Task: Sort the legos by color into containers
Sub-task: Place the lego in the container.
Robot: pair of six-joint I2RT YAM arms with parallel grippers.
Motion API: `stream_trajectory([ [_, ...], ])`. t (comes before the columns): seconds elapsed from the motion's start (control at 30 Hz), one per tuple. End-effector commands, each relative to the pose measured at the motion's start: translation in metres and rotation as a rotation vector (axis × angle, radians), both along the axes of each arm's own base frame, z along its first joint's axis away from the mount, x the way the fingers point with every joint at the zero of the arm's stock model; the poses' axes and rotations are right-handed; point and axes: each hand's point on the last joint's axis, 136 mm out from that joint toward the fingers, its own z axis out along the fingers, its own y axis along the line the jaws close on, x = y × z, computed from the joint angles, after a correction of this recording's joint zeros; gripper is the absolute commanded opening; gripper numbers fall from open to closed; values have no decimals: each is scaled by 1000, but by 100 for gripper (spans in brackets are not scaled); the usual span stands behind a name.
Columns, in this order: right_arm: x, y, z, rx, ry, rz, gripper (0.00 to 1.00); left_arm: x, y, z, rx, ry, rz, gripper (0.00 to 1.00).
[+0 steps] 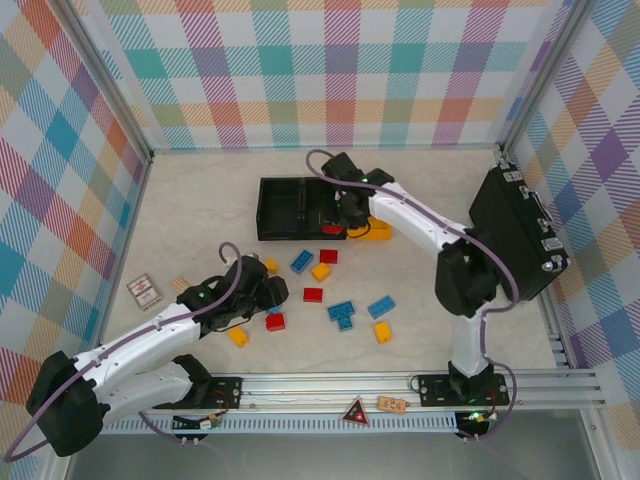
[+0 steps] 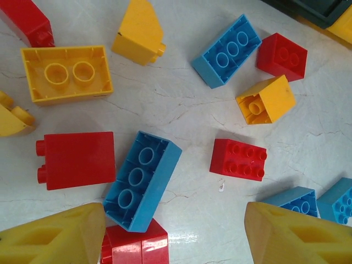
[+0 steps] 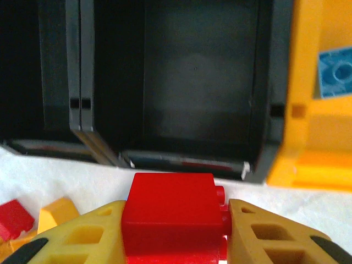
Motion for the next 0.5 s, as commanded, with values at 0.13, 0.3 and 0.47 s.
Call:
stream_trajectory([
  [0.13, 24, 8, -17, -98, 11, 8, 33, -9, 13, -6, 46, 13, 20, 68],
  [0.3, 36, 10, -25, -132, 6, 1, 35, -9, 16, -8, 56, 15, 22, 68],
  [0.47, 39, 11, -28, -143, 8, -2, 40, -8, 15, -8, 59, 14, 19, 68],
])
